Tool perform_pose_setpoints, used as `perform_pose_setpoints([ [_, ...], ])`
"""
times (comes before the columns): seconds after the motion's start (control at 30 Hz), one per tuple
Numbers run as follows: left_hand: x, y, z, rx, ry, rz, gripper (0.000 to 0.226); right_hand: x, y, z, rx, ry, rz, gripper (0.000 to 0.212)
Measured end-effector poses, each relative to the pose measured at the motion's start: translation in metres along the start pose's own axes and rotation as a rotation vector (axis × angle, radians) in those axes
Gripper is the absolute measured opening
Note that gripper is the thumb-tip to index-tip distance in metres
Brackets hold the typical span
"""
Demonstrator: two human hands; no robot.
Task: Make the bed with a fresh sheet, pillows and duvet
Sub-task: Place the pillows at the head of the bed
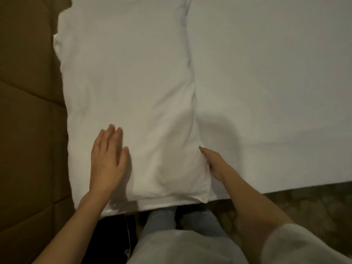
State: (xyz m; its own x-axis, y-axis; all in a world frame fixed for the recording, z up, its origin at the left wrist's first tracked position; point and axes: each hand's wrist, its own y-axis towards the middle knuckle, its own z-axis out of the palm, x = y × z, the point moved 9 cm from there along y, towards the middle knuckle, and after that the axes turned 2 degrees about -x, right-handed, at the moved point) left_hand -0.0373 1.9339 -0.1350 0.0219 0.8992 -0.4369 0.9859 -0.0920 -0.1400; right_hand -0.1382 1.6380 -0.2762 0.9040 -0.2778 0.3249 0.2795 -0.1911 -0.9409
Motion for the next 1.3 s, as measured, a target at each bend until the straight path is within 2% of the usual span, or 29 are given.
perform_pose_setpoints([
  [0.07, -0.019, 0.029, 0.013, 0.085, 0.052, 0.108, 0.054, 0.008, -0.003, -0.014, -0.033, -0.033, -0.091, 0.035],
  [0.1, -0.027, 0.043, 0.019, 0.115, 0.071, 0.141, 0.055, 0.007, -0.005, -0.03, -0.112, -0.039, -0.141, 0.027],
  [0.17, -0.044, 0.066, 0.031, 0.153, 0.103, 0.203, 0.055, -0.011, -0.011, -0.073, -0.402, -0.001, -0.152, 0.022],
  [0.23, -0.058, 0.086, 0.043, 0.17, 0.152, 0.248, 0.055, -0.038, -0.023, -0.106, -0.749, 0.047, -0.049, 0.015],
  [0.27, -0.063, 0.096, 0.048, 0.167, 0.184, 0.264, 0.055, -0.038, -0.028, -0.111, -0.876, 0.052, -0.039, 0.016],
  [0.3, -0.068, 0.106, 0.052, 0.16, 0.218, 0.27, 0.055, -0.022, -0.027, -0.106, -0.934, 0.056, -0.114, 0.02],
  [0.37, -0.074, 0.125, 0.06, 0.146, 0.274, 0.267, 0.055, 0.045, -0.017, -0.071, -0.84, 0.041, -0.484, 0.03],
  [0.43, -0.075, 0.142, 0.066, 0.138, 0.305, 0.241, 0.056, 0.115, -0.01, -0.01, -0.55, -0.117, -0.813, 0.048],
  [0.47, -0.076, 0.151, 0.068, 0.13, 0.315, 0.226, 0.057, 0.138, -0.005, 0.024, -0.374, -0.253, -0.917, 0.052],
  [0.53, -0.075, 0.168, 0.068, 0.11, 0.329, 0.205, 0.057, 0.151, 0.016, 0.073, -0.111, -0.62, -0.969, 0.049],
  [0.57, -0.075, 0.177, 0.067, 0.099, 0.326, 0.2, 0.057, 0.152, 0.029, 0.079, -0.111, -0.792, -0.972, 0.046],
  [0.6, -0.074, 0.188, 0.067, 0.09, 0.318, 0.195, 0.057, 0.157, 0.04, 0.072, -0.217, -0.903, -0.985, 0.048],
  [0.67, -0.073, 0.212, 0.065, 0.078, 0.313, 0.189, 0.057, 0.183, 0.05, 0.05, -0.486, -0.964, -1.054, 0.049],
  [0.7, -0.073, 0.224, 0.064, 0.066, 0.316, 0.192, 0.057, 0.202, 0.051, 0.044, -0.562, -0.916, -1.085, 0.048],
  [0.77, -0.073, 0.249, 0.06, 0.039, 0.322, 0.202, 0.057, 0.25, 0.048, 0.05, -0.556, -0.748, -1.151, 0.049],
  [0.8, -0.073, 0.261, 0.058, 0.027, 0.325, 0.212, 0.057, 0.275, 0.046, 0.063, -0.476, -0.665, -1.18, 0.049],
  [0.87, -0.074, 0.284, 0.053, 0.003, 0.34, 0.233, 0.057, 0.318, 0.052, 0.098, -0.261, -0.59, -1.205, 0.048],
  [0.93, -0.072, 0.307, 0.047, -0.026, 0.358, 0.245, 0.057, 0.351, 0.072, 0.124, -0.135, -0.595, -1.187, 0.049],
  [0.97, -0.07, 0.318, 0.042, -0.045, 0.366, 0.241, 0.057, 0.366, 0.087, 0.13, -0.128, -0.609, -1.149, 0.051],
  [1.03, -0.057, 0.34, 0.029, -0.087, 0.365, 0.18, 0.058, 0.394, 0.118, 0.123, -0.173, -0.594, -0.951, 0.05],
  [1.1, -0.031, 0.361, 0.013, -0.122, 0.325, 0.015, 0.06, 0.417, 0.138, 0.112, -0.251, -0.578, -0.774, 0.05],
  [1.13, -0.012, 0.372, 0.007, -0.119, 0.282, -0.097, 0.061, 0.429, 0.14, 0.111, -0.259, -0.548, -0.755, 0.055],
  [1.23, 0.05, 0.405, -0.008, -0.096, 0.075, -0.413, 0.065, 0.461, 0.126, 0.128, -0.159, -0.357, -0.803, 0.076],
  [1.3, 0.092, 0.421, -0.021, -0.106, -0.01, -0.567, 0.067, 0.47, 0.121, 0.144, -0.097, -0.328, -0.815, 0.085],
])
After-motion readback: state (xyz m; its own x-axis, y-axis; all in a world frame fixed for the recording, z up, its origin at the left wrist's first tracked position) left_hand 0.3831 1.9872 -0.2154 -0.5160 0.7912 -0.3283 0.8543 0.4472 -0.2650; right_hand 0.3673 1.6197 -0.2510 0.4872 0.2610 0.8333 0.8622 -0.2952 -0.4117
